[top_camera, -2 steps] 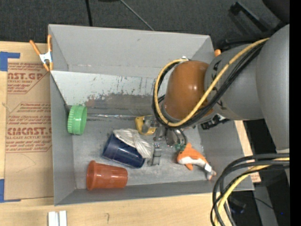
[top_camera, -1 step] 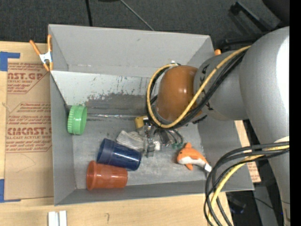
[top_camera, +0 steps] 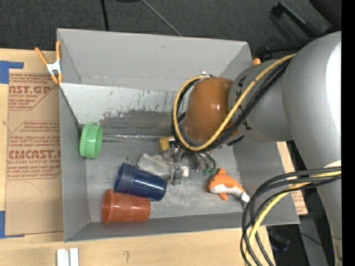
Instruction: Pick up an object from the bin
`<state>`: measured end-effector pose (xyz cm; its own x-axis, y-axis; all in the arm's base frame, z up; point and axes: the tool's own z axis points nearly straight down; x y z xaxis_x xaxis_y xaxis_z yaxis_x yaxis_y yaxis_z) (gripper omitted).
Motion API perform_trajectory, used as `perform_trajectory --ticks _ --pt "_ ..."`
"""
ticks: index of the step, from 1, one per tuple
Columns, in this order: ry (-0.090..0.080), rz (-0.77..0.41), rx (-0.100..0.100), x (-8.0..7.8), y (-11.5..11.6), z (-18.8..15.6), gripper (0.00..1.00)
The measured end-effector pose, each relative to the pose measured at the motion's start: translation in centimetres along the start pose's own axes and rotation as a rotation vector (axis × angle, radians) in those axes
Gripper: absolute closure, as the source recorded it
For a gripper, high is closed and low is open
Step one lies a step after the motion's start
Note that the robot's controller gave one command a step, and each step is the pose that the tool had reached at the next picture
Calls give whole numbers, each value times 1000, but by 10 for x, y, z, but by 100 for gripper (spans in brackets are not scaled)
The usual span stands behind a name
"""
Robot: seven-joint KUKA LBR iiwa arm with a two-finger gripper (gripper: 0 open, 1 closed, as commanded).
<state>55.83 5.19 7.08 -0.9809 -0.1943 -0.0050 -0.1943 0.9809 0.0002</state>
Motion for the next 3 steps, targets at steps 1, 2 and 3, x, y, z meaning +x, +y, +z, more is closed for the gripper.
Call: perform_trajectory --ticks 1,2,3 --pt "3 -34 0 -4 -23 -79 100" --pt "3 -34 0 -4 -23 -79 100" --pt "2 -27 0 -6 -43 -113 100"
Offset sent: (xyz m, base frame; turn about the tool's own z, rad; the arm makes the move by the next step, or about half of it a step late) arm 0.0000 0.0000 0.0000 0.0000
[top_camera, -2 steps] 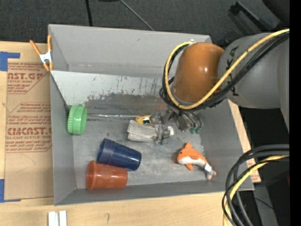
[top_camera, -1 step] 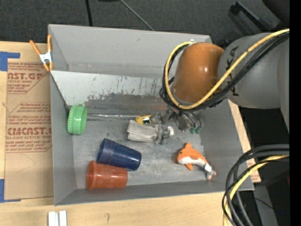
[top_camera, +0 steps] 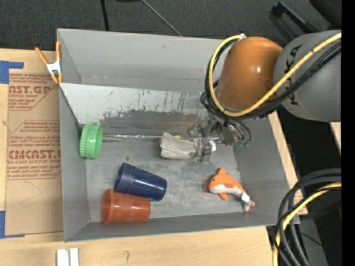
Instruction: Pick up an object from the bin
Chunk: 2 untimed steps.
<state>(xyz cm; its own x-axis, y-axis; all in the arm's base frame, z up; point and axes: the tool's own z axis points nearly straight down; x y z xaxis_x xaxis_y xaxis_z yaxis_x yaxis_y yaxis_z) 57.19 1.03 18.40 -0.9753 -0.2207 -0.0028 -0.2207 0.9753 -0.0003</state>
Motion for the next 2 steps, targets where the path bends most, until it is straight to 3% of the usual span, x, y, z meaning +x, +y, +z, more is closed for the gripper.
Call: perform_trajectory --ticks 1,2 --pt "0 0 0 0 0 0 100" --pt "5 7 -1 3 -6 -37 100"
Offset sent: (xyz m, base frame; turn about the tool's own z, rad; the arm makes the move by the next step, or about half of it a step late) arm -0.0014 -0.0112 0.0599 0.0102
